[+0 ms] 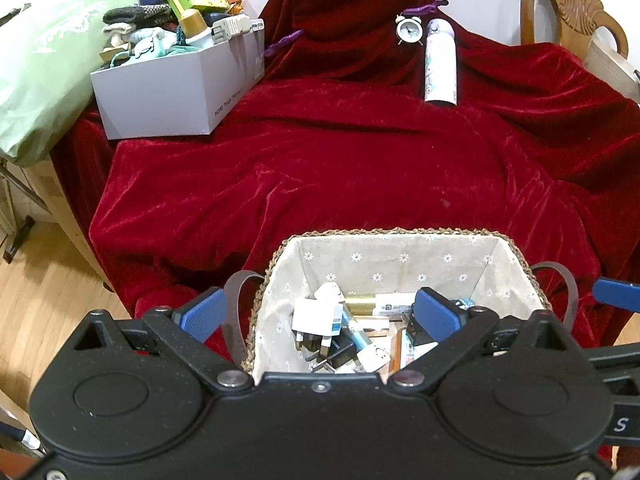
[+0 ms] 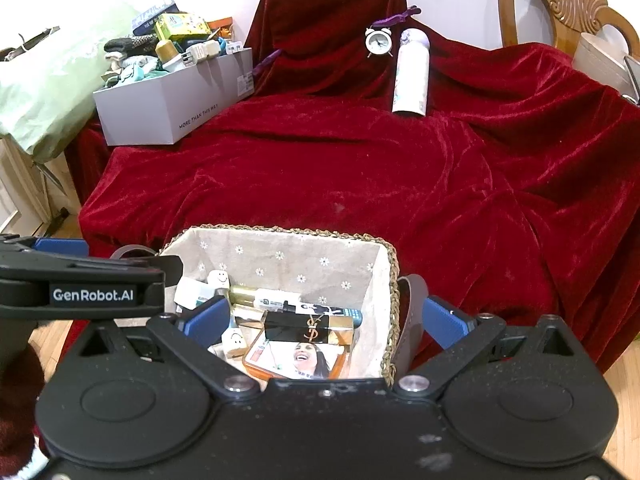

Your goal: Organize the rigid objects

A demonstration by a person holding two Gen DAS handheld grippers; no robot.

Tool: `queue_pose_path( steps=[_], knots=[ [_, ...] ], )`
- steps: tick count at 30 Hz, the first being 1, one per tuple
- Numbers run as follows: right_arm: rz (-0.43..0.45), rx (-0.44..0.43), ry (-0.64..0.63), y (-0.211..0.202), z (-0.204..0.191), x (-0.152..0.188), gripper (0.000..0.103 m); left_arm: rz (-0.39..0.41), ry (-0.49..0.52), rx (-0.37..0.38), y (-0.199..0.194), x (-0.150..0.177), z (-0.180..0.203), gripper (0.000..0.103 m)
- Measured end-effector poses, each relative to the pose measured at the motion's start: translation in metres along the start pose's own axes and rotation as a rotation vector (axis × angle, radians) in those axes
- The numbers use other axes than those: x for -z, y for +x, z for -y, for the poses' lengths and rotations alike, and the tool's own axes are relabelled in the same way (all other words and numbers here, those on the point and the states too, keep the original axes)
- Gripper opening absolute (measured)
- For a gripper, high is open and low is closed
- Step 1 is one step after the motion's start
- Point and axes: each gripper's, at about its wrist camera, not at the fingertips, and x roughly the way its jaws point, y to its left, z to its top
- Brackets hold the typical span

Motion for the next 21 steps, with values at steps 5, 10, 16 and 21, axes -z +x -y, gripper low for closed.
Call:
queue_pose_path(
  steps=[5,10,16,21],
  knots=[
    [-0.017,-0.002,0.004,0.0017,0.001,0.001,0.103,-0.012,0.004,-0.01,0.0012,0.0012,0.0009,0.097],
    [-0.026,-0.001,0.005,0.0027,0.0003,0.0011,0.103,-0.02,0.004,-0.016,0.0014,0.0022,0.0006,0.098],
    [-0.045,0.0,0.013,0.0042,0.0014,0.0019,0.103,-0.037,-0.003,-0.025,0.0032,0.0033,0.0003,0.098],
    [-0.064,0.005,0.034,0.0068,0.004,0.0018,0.103,-0.044,-0.01,-0.033,0.0039,0.0039,-0.0002,0.098]
  ],
)
